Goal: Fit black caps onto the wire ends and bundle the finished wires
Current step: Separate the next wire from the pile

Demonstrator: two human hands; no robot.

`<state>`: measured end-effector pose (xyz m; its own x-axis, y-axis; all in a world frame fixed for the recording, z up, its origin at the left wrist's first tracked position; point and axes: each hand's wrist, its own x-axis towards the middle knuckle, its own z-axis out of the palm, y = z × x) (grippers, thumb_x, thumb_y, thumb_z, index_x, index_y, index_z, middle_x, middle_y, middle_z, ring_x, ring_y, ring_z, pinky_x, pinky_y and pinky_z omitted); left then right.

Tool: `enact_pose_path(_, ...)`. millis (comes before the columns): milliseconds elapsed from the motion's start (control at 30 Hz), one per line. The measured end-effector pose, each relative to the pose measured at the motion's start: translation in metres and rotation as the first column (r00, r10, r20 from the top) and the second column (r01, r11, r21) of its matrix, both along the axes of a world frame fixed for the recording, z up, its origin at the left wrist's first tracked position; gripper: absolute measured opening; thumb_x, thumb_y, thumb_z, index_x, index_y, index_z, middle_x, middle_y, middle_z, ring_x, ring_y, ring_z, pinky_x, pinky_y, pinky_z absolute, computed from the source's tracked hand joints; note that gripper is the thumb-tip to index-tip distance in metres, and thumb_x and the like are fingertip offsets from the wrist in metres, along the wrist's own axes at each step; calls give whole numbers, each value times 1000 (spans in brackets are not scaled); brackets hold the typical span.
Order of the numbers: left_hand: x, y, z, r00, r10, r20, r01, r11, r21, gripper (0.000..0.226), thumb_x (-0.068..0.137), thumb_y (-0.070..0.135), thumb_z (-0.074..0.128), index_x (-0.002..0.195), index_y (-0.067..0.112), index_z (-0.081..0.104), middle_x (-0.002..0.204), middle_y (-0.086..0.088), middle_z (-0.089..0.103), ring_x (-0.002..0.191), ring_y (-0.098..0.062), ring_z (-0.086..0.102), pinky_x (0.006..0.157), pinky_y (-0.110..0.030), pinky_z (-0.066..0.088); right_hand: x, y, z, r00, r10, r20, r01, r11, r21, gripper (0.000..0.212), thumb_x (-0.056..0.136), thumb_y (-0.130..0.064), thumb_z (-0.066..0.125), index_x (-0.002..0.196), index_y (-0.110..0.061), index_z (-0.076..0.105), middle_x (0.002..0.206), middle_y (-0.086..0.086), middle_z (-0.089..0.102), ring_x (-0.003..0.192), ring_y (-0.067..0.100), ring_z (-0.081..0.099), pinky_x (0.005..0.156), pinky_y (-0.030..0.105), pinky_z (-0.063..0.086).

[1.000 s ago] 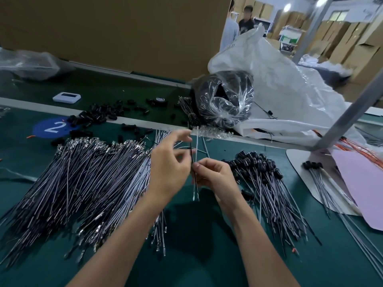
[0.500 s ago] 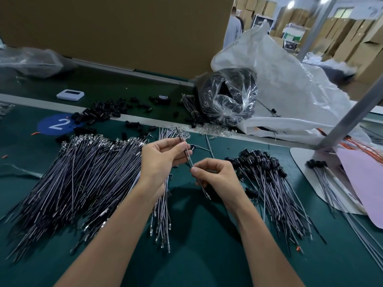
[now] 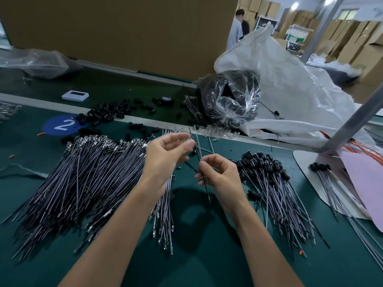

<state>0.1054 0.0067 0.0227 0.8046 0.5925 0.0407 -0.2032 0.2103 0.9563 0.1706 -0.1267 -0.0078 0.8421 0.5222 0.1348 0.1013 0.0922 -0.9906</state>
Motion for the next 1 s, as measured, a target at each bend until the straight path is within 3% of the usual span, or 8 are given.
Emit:
enact_pose_path(100, 0, 35, 12, 961, 259, -98, -187, 867, 462, 17, 84, 18, 75, 100, 18, 71, 87, 3, 73, 78, -10, 70, 70, -24, 57, 3, -2, -1, 990, -117, 75, 117, 993, 6, 11, 91, -2, 63, 82, -9, 64, 63, -4, 61, 57, 10, 57, 50, 20, 45)
enact_pose_path(167, 7, 63, 18, 811, 541, -223, -78, 478, 875, 13, 88, 24, 70, 99, 18, 72, 85, 0, 70, 75, -16, 65, 67, -28, 51, 6, -3, -1, 980, -170, 107, 172, 985, -1, 12, 90, -4, 65, 82, -12, 64, 64, -6, 61, 57, 9, 56, 51, 20, 44)
enact_pose_path(233, 17, 86, 21, 628, 711, -316, 149, 289, 946, 14, 90, 23, 65, 98, 12, 70, 83, -8, 61, 79, -29, 59, 65, -34, 43, 7, -4, -2, 975, -182, 131, 186, 982, -21, 13, 90, -5, 66, 81, -14, 64, 65, -6, 62, 58, 10, 57, 53, 22, 45)
enact_pose_path(433, 38, 125, 6, 510, 648, -566, 379, 421, 824, 22, 89, 13, 62, 109, 5, 65, 98, -15, 60, 94, -36, 60, 74, -41, 48, 5, -3, -4, 968, -178, 175, 193, 978, -77, 14, 89, -6, 67, 80, -17, 65, 68, -4, 64, 61, 12, 59, 57, 18, 46)
enact_pose_path(633, 38, 124, 6, 778, 529, -338, 102, 425, 899, 15, 85, 5, 71, 99, 4, 74, 94, -17, 70, 86, -32, 65, 81, -39, 54, 6, -3, -3, 962, -196, 191, 217, 972, -92, 14, 89, -7, 67, 80, -17, 66, 69, -6, 65, 62, 8, 60, 62, 22, 49)
enact_pose_path(700, 31, 107, 12, 885, 413, -215, -43, 533, 845, 20, 78, 3, 78, 97, 6, 74, 89, -9, 72, 80, -20, 67, 79, -22, 52, 7, -3, -3, 954, -223, 199, 241, 968, -72, 14, 89, -7, 67, 80, -18, 66, 68, -9, 64, 63, 6, 59, 64, 22, 50)
enact_pose_path(867, 20, 53, 5, 979, 98, -179, -31, 939, 343, 19, 81, 2, 74, 93, 17, 73, 83, 1, 71, 74, -8, 67, 68, -13, 51, 9, -5, -2, 940, -266, 216, 278, 960, -30, 18, 88, -6, 68, 79, -22, 67, 69, -9, 65, 64, 7, 59, 65, 25, 51)
enact_pose_path(1000, 19, 26, 0, 993, -120, -16, 117, 985, -123, 19, 89, -9, 56, 95, 4, 69, 86, -8, 67, 75, -11, 68, 75, -20, 58, 10, -6, -2, 928, -300, 220, 306, 952, 5, 20, 87, -5, 69, 78, -22, 67, 69, -9, 66, 64, 7, 59, 65, 26, 51)
